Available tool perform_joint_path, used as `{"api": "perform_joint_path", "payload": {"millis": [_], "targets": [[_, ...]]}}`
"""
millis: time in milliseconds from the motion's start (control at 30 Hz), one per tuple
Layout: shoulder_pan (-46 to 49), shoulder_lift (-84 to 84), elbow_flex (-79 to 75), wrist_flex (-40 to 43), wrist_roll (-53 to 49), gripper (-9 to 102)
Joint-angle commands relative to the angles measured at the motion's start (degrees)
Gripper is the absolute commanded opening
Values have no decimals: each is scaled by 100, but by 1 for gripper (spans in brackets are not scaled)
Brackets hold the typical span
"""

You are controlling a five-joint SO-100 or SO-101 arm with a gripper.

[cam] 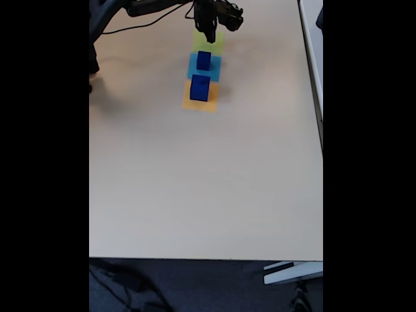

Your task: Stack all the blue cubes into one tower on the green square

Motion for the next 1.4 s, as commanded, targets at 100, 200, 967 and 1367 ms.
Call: {"api": "perform_joint_path", "payload": {"millis": [100, 200, 967, 1367], "targets": [[255, 976, 44, 0, -413, 0], [396, 1116, 114, 9, -633, 0], [809, 1872, 1318, 176, -492, 0], [826, 1907, 1345, 387, -352, 0]]}}
